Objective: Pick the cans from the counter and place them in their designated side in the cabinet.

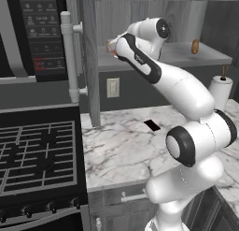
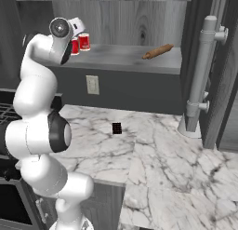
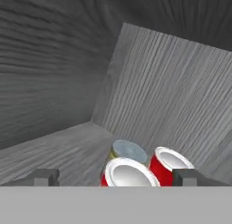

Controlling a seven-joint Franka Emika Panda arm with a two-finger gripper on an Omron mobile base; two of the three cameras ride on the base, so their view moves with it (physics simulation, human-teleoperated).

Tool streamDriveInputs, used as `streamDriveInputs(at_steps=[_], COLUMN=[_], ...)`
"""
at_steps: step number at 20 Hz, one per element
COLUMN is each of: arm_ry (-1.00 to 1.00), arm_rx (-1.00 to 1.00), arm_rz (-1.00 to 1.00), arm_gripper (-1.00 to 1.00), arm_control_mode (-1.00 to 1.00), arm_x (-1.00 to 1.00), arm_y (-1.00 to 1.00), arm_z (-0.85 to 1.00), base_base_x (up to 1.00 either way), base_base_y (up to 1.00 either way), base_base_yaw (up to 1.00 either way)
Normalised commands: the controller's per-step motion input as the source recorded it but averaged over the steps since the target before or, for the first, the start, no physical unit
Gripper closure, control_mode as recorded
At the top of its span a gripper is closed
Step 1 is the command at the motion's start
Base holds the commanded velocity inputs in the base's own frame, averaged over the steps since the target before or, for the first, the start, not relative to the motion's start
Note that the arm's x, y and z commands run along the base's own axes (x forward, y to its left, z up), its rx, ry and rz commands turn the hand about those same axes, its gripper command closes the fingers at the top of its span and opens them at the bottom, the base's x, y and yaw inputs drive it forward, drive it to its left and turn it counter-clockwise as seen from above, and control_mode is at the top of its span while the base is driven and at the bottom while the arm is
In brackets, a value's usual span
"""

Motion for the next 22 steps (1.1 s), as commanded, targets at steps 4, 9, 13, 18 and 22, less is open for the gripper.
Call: streamDriveInputs(at_steps=[4, 9, 13, 18, 22], arm_ry=[-0.23, -0.21, -0.09, -0.01, -0.01], arm_rx=[0.02, 0.02, 0.00, 0.01, 0.00], arm_rz=[0.12, 0.12, 0.11, 0.09, 0.08], arm_gripper=[-1.00, -1.00, -1.00, -1.00, -1.00], arm_control_mode=[-1.00, -1.00, -1.00, -1.00, -1.00], arm_x=[-0.14, -0.18, -0.53, -0.74, -0.92], arm_y=[0.00, -0.06, -0.23, -0.36, -0.39], arm_z=[0.06, 0.24, 0.22, 0.12, 0.05], base_base_x=[0.00, 0.00, 0.00, 0.00, 0.00], base_base_y=[0.00, 0.00, 0.00, 0.00, 0.00], base_base_yaw=[0.00, 0.00, 0.00, 0.00, 0.00])
